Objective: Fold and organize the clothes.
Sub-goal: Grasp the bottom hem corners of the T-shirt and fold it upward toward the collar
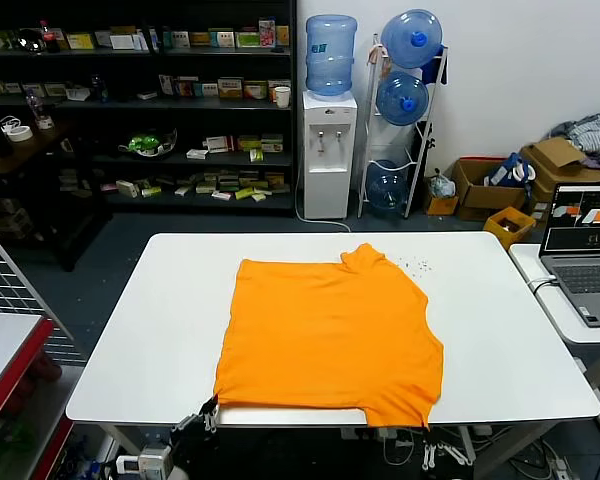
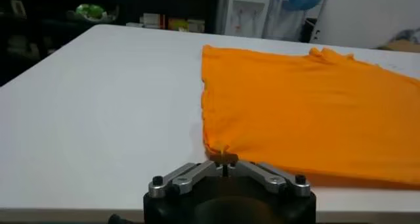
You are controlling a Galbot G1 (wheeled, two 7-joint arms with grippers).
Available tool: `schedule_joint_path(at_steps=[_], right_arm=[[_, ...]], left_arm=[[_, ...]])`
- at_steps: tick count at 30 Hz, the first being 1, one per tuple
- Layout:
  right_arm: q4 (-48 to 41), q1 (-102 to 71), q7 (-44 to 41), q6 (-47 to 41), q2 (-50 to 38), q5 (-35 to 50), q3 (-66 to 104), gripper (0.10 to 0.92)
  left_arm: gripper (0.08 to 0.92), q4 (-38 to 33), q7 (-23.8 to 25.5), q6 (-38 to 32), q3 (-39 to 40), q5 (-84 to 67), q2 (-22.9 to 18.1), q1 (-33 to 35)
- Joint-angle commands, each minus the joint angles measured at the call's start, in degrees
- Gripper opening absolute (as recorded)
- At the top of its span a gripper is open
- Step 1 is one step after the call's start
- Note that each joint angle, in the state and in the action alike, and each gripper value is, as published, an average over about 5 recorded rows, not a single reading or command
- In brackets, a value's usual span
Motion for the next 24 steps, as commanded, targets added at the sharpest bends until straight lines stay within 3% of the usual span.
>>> schedule_joint_path(at_steps=[1, 8, 16, 24], right_arm=[[4.44, -4.72, 0.91, 4.23, -2.33, -0.12, 0.54, 0.125], [3.16, 5.79, 1.01, 4.33, -4.90, 2.45, 0.94, 0.125], [-1.31, 18.23, 2.70, -0.89, -10.90, 10.35, -0.40, 0.125], [-6.48, 28.28, 4.80, -5.57, -13.42, 15.58, -3.17, 0.125]], left_arm=[[0.091, -6.10, -1.17, 0.17, -0.81, -1.26, 1.19, 7.29], [0.091, -5.55, 0.52, -2.86, -0.94, -1.08, 1.87, 3.30], [0.091, -1.34, 1.77, -3.72, -0.35, -4.58, 5.66, -7.78], [0.091, 5.14, 2.09, -3.35, 2.28, -7.84, 6.98, -18.29]])
